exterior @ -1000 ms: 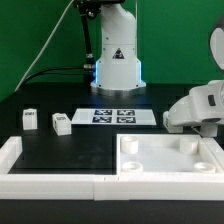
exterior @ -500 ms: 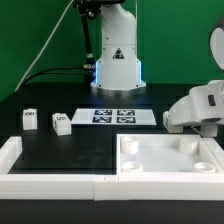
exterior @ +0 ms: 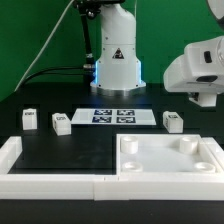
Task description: Assemble one leg
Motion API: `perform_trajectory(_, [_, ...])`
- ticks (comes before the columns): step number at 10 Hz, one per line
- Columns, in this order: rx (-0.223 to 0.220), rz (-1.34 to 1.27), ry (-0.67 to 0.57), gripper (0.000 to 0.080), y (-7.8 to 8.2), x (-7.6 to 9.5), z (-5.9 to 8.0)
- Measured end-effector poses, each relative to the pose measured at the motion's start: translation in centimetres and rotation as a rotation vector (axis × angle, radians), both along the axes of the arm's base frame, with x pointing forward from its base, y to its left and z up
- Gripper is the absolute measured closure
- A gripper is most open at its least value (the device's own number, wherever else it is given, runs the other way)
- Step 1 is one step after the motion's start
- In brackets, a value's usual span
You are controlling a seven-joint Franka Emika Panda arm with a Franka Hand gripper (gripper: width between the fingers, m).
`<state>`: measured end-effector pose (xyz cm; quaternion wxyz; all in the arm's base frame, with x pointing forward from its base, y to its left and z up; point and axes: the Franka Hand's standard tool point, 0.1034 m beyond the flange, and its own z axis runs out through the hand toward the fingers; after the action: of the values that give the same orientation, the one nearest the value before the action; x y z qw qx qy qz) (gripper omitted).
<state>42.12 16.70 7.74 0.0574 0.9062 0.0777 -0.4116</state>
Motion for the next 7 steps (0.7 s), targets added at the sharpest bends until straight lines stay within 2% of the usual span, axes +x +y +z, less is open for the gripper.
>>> perform_trajectory(1, [-0.002, 0.002, 0.006, 0.0511, 0.0, -0.2, -0.1])
perform_trajectory(2, [0.024, -0.003, -0.088, 0.0511, 0.4, 0.9, -0.5])
perform_trajectory(3, [0.058, -0.007, -0.217, 0.0511, 0.6, 1.4, -0.5])
perform_trajectory(4, [0.079, -0.010, -0.306, 0.0511, 0.4, 1.1, -0.2])
perform_trajectory(6, [0.106, -0.044, -0.478, 0.0511, -1.4, 1.8, 0.2])
perform_trajectory(7, [0.136, -0.063, -0.614, 0.0511, -1.9, 3.1, 0.6])
